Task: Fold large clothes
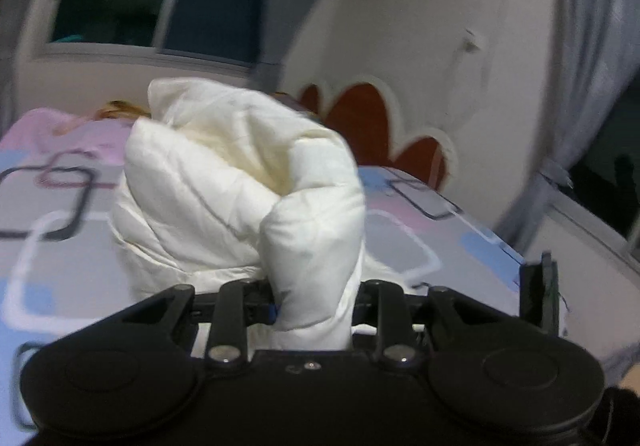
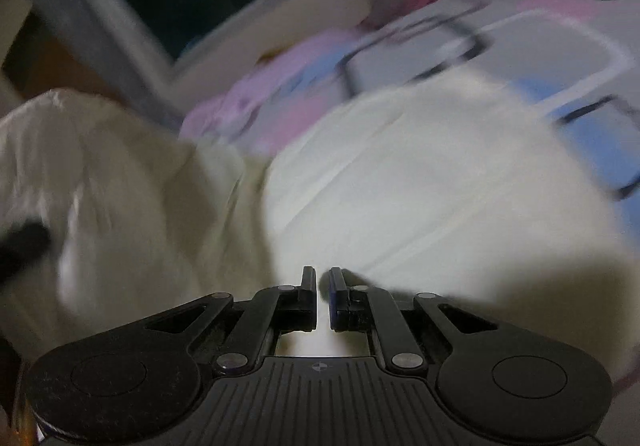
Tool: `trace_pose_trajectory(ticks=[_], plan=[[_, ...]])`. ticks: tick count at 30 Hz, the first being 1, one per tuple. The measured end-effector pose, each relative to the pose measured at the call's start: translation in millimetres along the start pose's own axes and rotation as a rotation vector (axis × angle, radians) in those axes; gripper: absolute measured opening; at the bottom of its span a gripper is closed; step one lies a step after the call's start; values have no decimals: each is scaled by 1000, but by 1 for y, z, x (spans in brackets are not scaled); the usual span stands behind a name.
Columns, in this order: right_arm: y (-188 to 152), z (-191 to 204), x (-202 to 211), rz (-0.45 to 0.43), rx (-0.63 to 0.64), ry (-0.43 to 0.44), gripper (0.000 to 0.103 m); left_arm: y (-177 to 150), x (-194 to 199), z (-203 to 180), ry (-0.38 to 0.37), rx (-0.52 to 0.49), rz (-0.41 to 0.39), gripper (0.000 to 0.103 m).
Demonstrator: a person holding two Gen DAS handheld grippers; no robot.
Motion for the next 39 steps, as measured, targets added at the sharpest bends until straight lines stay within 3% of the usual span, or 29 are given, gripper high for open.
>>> trace_pose_trajectory(ticks=[4,6,7,8,9,12,16,19,22,23,24,25,27,29,32,36,39], plan=[[30,-56,35,-51,-54,-45,7,-2,-51,-51,-80,-62,85,26],[38,-84,49,-70,-86,-75,7,-10,-84,-73,-116,-86,160,34],[40,-98,55,-74,-105,-92,7,-16,-101,-82,-134,-88,192,44],[41,-109,60,-74,-127,-105,7,-24,-119,-89,-151,-74,226,62],[43,-119,63,-72,-149,-114,7,-31,-135,-92,-176,-50,250,70],[46,-145,74,-61,-192,-129,7,-48,-165,-97,-185,13,279,74],[50,-155,80,-56,-200,-130,7,-48,-175,-97,-211,64,289,88],[55,-150,80,-53,-190,-117,8,-38,-162,-91,-244,114,295,86],[63,-138,81,-69,-161,-85,11,-21,-123,-85,-255,177,192,85],[64,-132,82,-79,-147,-76,18,-13,-105,-78,-252,186,139,85],[66,-123,84,-98,-129,-69,52,-7,-92,-70,-241,190,99,85],[67,-114,87,-129,-106,-60,72,-3,-79,-59,-220,191,60,85],[69,-97,88,-154,-61,-30,72,1,-62,-31,-132,200,4,84],[70,-83,84,-161,-38,-3,72,-5,-59,4,-28,248,19,74],[66,-55,83,-146,43,37,69,-21,-60,41,21,315,39,62],[56,-37,64,-75,107,37,32,-36,-84,47,9,336,90,50],[43,-41,56,-29,135,-41,26,-42,-96,42,-18,297,111,47]])
Point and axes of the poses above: each gripper's, at about its wrist camera, not at the fingertips, and x roughly against the way its jaws point, z to its left, y to its top, the point moved 1 cm from there along -x, roughly the way its jaws point, and after that the axes turned 2 degrees about -x, right-handed, at the moved point
